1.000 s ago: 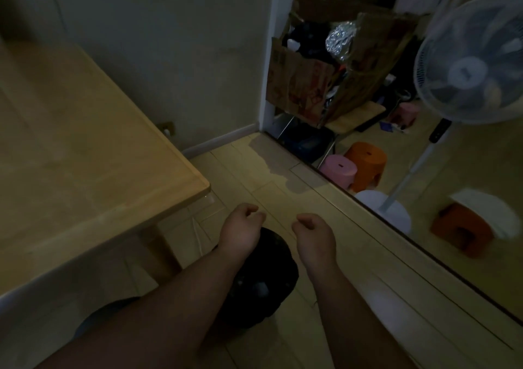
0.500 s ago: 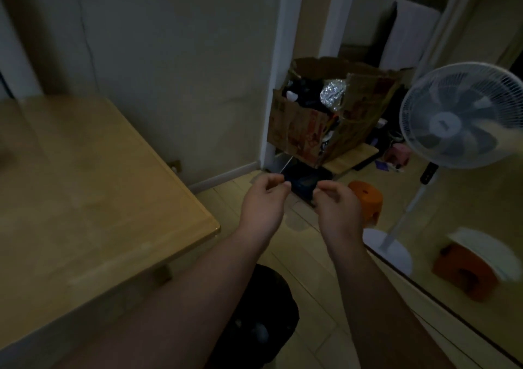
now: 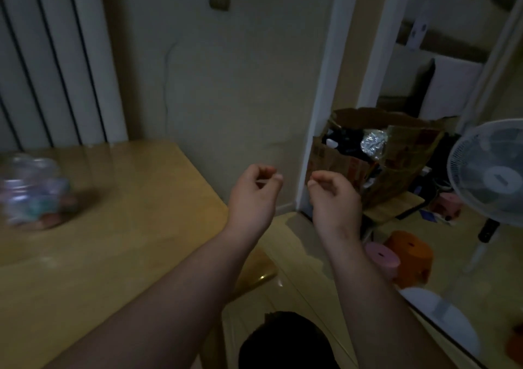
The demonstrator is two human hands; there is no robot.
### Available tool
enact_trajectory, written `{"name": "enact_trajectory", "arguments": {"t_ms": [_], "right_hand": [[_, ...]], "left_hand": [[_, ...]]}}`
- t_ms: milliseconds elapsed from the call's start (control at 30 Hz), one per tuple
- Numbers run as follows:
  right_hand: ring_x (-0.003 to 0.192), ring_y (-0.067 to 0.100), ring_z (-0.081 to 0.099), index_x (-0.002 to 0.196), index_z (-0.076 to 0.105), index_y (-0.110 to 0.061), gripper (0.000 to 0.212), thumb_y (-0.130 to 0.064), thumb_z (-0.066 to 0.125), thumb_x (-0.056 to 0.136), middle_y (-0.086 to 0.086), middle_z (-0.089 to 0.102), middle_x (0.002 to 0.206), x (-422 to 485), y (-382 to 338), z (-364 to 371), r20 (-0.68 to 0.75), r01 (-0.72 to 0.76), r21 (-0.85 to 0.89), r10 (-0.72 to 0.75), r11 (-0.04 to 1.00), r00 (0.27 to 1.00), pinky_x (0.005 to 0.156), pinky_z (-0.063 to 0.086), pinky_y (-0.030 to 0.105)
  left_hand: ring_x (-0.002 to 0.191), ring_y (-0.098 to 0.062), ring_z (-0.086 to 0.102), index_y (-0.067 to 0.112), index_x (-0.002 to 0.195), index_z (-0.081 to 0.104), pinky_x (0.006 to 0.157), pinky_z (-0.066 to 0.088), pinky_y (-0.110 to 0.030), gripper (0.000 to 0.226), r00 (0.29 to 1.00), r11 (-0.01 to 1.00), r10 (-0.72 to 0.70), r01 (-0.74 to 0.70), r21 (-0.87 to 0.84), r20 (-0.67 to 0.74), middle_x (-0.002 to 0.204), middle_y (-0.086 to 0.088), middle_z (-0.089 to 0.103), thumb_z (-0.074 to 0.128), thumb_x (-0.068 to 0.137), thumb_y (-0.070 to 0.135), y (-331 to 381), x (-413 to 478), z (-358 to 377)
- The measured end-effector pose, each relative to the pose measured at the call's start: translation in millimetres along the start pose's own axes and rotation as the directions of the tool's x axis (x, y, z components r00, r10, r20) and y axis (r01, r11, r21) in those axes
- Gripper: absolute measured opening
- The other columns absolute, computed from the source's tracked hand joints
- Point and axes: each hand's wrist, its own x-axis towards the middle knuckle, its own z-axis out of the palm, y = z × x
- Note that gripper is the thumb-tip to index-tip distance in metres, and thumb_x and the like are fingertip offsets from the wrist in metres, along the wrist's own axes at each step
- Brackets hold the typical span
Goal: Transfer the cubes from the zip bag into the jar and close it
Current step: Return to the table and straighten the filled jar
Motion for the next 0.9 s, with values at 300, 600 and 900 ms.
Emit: {"name": "enact_trajectory", "arguments": {"t_ms": [300, 600, 900], "right_hand": [[0.077, -0.010, 0.058, 0.102, 0.065, -0.022, 0.013, -0.014, 0.063, 0.091, -0.020, 0.062, 0.084, -26.2, -27.5, 105.3, 0.138, 0.046, 0.086, -0.058, 0.995, 0.989, 0.073, 0.047, 0.014], [0.082, 0.009, 0.065, 0.095, 0.064, -0.025, 0.014, -0.012, 0.064, 0.089, -0.005, 0.069, 0.091, -69.9, -55.3, 212.4, 0.292, 0.027, 0.164, -0.075, 0.986, 0.954, 0.075, 0.048, 0.023], [0.086, 0.011, 0.066, 0.095, 0.064, -0.023, 0.015, -0.009, 0.065, 0.089, -0.006, 0.067, 0.092, -111.6, -66.7, 297.9, 0.432, 0.005, 0.158, -0.074, 0.987, 0.899, 0.075, 0.046, 0.020]], "left_hand": [[0.083, 0.002, 0.058, 0.026, 0.101, 0.063, 0.077, 0.048, -0.026, 0.009, 0.986, 0.997, 0.004, 0.008, 0.072, -0.167, 0.091, 0.014, 0.064, 0.063, 0.093, 0.028, -7.4, 10.5, -113.2], [0.094, -0.007, 0.061, 0.028, 0.102, 0.062, 0.089, 0.054, -0.040, 0.008, 0.947, 0.985, -0.009, 0.064, 0.162, -0.320, 0.099, 0.009, 0.065, 0.061, 0.094, 0.030, -18.3, 8.7, -228.5], [0.099, -0.016, 0.065, 0.031, 0.104, 0.063, 0.090, 0.056, -0.048, 0.011, 0.895, 0.985, -0.078, 0.137, 0.104, -0.440, 0.108, 0.001, 0.066, 0.061, 0.093, 0.031, -35.9, 13.6, -320.8]]}}
